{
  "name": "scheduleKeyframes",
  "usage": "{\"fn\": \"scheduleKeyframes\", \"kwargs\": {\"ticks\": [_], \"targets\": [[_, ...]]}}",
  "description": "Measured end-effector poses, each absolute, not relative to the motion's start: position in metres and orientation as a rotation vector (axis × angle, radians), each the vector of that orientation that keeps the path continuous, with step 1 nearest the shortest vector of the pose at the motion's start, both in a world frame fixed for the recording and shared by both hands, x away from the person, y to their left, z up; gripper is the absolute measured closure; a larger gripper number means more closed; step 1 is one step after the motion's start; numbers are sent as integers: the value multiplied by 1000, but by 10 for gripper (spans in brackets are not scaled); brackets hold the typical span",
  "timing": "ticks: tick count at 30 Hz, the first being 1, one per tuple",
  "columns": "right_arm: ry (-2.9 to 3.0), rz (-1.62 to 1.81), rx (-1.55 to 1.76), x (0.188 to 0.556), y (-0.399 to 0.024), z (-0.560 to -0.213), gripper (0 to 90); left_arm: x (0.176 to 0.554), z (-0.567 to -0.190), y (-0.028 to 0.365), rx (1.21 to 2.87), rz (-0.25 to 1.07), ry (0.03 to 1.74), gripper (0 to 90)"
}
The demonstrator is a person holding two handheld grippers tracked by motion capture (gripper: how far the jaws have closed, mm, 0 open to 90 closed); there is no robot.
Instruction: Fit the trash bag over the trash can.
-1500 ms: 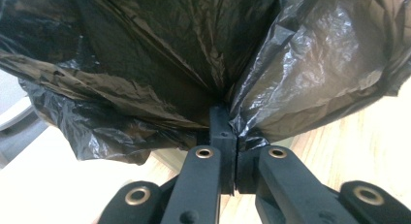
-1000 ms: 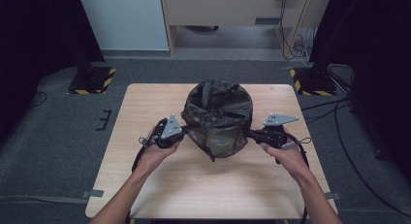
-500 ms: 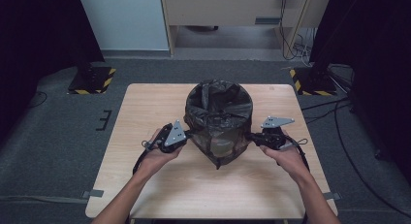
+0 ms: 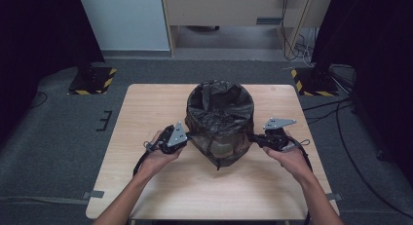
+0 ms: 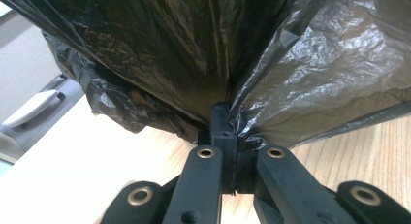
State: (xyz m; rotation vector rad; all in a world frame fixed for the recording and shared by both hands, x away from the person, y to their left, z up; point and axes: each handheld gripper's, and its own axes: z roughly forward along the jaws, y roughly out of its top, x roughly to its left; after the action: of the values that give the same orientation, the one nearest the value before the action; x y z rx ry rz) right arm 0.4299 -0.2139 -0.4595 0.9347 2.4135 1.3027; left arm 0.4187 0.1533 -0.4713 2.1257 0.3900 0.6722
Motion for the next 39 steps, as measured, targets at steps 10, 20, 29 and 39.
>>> {"fn": "scheduleKeyframes", "kwargs": {"ticks": [10,20,29,39], "targets": [[2421,1295,929,429,-214,-458,900,415,-469,158,2106,676,396,864],[2328,1368,938,412,-227,-432,593,399,-462,162,2057,692,368,715],[2291,1387,956,408,-233,-394,591,398,-465,162,2054,687,380,764],[2288,1419,932,434,-198,-338,584,400,-469,162,2033,661,432,769]]}}
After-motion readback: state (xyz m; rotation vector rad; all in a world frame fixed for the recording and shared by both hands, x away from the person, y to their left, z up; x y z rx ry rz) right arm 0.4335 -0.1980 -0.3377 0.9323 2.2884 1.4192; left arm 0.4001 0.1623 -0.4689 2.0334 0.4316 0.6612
